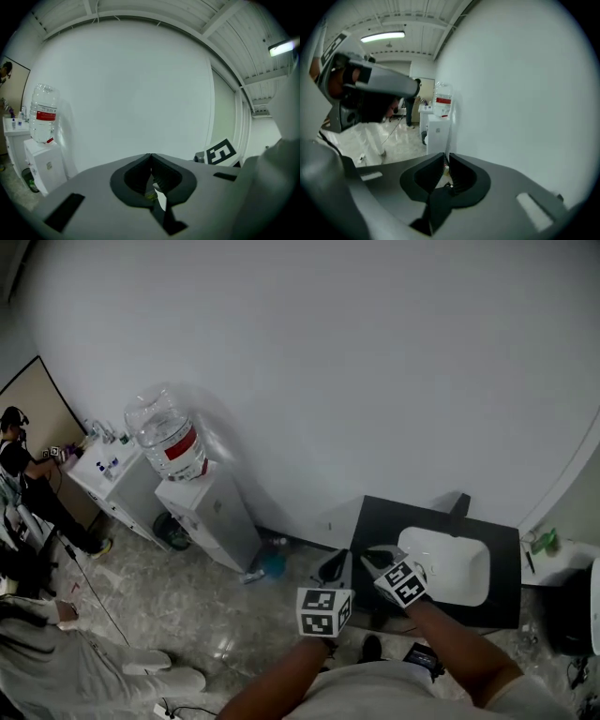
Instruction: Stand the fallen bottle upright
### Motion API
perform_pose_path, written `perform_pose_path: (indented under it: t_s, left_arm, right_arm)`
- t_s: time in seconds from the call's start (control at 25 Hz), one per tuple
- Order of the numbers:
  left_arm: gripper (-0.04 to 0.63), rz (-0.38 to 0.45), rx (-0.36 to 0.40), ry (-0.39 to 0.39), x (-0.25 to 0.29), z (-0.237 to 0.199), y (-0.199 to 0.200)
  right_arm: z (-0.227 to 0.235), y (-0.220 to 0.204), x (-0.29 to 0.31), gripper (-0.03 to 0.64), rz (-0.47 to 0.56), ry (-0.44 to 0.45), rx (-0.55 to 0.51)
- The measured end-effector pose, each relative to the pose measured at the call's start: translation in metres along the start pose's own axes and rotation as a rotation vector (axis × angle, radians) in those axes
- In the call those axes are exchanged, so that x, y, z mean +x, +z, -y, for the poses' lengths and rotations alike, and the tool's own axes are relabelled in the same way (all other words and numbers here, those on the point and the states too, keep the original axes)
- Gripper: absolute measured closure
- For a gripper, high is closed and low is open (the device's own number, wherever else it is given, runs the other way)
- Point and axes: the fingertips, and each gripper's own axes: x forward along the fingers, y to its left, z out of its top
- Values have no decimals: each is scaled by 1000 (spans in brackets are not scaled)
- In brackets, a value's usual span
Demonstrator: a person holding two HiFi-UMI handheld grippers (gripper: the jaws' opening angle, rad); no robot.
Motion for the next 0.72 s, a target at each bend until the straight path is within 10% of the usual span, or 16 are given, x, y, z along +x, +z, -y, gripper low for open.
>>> perform_pose_path:
  t_s: [0.72]
  left_arm:
    - [586, -105, -134, 256, 89, -81, -39]
  right_arm:
    - [14, -164, 165, 531, -592, 600, -642]
